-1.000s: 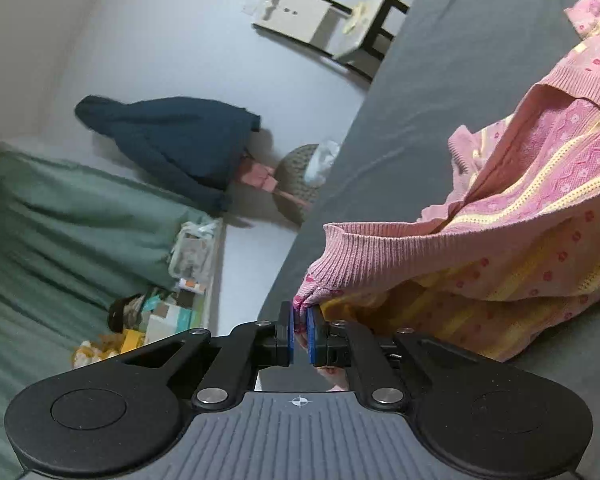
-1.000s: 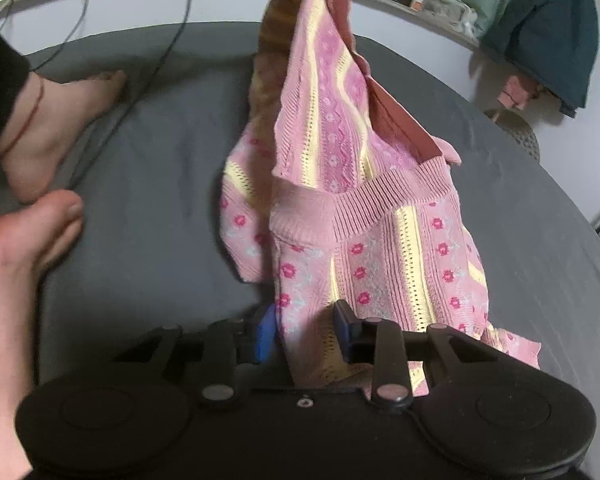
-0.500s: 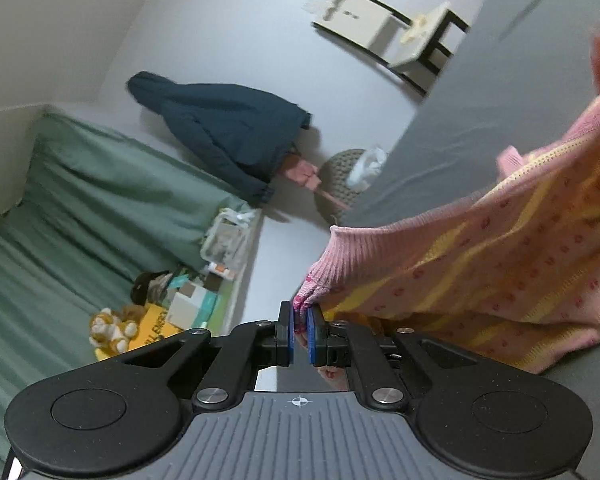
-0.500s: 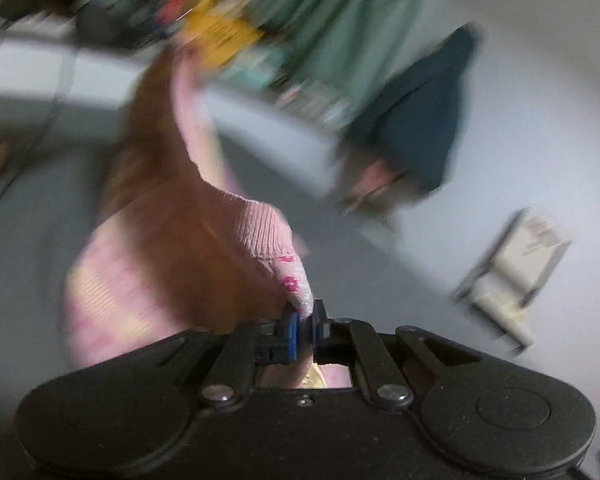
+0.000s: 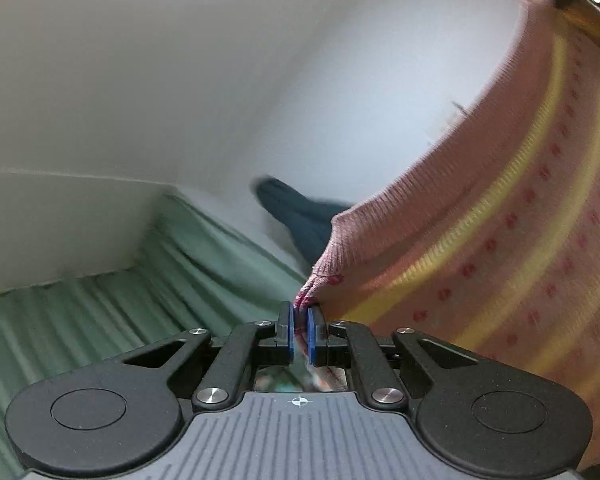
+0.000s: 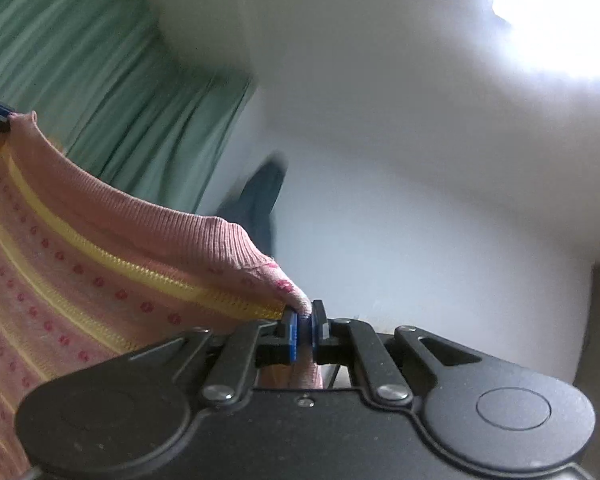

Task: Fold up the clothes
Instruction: 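Lift the cardigan with both tools and shake it out in the air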

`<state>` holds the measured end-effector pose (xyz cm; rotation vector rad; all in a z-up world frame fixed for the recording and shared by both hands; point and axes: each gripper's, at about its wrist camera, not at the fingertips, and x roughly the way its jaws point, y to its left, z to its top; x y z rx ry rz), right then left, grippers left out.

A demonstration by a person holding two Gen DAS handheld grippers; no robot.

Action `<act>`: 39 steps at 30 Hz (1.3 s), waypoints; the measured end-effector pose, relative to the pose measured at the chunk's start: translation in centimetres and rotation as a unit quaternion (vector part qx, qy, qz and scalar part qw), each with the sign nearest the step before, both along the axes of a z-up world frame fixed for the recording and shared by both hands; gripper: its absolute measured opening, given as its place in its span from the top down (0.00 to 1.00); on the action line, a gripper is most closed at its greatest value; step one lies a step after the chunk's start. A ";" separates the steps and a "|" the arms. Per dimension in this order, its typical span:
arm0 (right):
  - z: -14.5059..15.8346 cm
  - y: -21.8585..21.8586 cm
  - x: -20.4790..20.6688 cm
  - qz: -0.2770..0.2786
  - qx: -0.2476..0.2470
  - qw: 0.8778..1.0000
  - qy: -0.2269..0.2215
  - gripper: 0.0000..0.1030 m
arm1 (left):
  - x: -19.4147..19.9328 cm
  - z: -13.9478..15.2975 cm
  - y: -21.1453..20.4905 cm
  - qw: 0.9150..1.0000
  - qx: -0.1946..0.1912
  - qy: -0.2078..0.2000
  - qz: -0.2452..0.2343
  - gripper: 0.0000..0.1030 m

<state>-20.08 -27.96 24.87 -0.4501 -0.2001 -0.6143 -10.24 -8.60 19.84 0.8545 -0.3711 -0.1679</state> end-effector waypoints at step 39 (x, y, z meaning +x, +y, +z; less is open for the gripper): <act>15.5 -13.3 17.3 -0.058 -0.076 0.993 -0.073 0.94 | 9.9 9.4 -8.9 0.984 0.034 -0.172 0.014 0.94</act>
